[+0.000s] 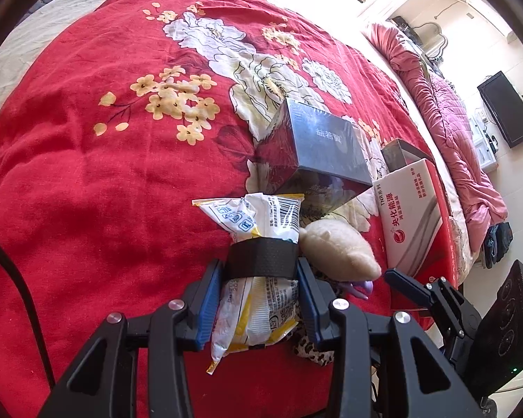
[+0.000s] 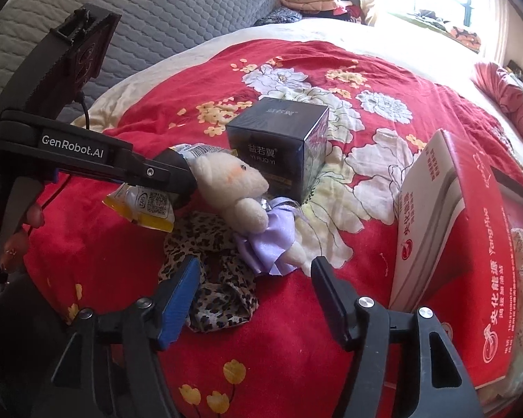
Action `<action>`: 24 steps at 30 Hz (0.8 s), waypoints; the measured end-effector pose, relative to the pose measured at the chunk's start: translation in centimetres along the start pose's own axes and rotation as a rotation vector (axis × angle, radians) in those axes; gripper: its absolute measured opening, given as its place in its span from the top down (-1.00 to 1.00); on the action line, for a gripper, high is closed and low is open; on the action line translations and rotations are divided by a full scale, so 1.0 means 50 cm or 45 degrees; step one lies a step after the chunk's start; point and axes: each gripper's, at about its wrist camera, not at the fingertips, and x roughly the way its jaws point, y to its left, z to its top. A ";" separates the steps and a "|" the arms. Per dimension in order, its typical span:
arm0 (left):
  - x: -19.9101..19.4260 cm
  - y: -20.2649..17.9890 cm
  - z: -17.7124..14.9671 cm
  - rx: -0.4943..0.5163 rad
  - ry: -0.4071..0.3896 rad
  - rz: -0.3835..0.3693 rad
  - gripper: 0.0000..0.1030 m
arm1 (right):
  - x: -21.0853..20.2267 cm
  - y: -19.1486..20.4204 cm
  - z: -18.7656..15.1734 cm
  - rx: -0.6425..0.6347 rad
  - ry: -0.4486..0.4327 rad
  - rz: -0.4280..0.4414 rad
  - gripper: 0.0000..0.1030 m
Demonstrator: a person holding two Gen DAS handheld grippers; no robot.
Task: Organize soft objects
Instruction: 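Grasp the leopard-print cloth with the right tool while the left tool holds the snack bag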
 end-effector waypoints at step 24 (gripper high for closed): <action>0.004 0.052 0.007 -0.053 0.001 0.013 0.19 | 0.145 0.093 0.037 -0.643 0.056 -0.352 -0.39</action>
